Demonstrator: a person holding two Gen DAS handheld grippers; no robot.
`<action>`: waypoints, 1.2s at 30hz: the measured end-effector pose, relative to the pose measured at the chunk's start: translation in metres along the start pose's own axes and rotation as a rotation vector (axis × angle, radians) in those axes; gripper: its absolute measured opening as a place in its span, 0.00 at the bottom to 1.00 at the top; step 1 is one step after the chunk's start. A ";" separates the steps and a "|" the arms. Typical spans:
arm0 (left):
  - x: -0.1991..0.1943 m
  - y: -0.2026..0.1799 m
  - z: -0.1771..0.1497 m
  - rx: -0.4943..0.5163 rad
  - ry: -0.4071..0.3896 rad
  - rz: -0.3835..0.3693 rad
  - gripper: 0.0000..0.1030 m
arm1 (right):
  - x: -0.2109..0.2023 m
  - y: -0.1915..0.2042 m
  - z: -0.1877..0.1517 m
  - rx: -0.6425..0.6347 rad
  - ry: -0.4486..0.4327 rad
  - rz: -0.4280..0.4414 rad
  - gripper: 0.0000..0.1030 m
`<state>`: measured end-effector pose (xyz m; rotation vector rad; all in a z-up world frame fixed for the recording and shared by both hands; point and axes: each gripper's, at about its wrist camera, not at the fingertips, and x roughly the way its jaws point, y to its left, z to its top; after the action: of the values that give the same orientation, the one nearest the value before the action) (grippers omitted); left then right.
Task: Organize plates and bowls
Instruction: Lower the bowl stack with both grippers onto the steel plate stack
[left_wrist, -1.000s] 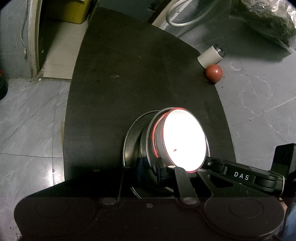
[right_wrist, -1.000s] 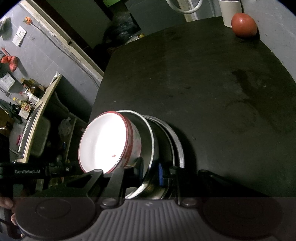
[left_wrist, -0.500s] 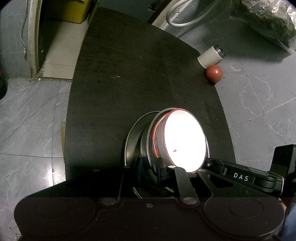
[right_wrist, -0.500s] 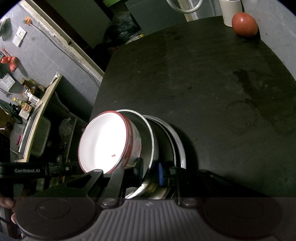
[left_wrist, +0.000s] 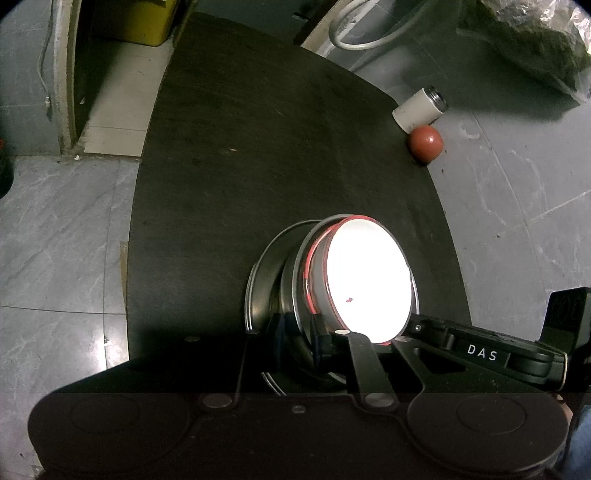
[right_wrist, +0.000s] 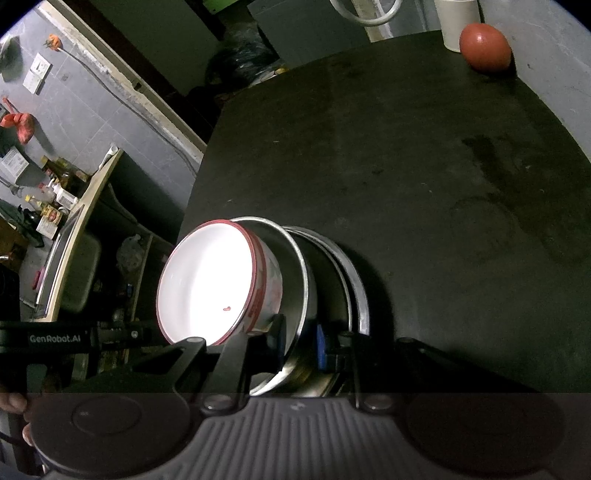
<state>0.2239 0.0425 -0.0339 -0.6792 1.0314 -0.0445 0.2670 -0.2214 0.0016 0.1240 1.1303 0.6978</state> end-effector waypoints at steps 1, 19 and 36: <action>0.000 0.000 0.000 0.001 0.001 0.000 0.14 | 0.000 0.000 -0.001 0.001 -0.001 0.000 0.18; 0.003 -0.002 0.000 0.010 0.004 0.002 0.14 | 0.001 0.003 -0.001 0.001 -0.004 -0.019 0.20; 0.001 -0.005 -0.002 0.019 -0.003 0.013 0.15 | 0.003 0.018 -0.003 -0.044 -0.013 -0.072 0.21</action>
<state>0.2241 0.0374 -0.0331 -0.6546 1.0310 -0.0420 0.2574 -0.2060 0.0055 0.0503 1.1010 0.6569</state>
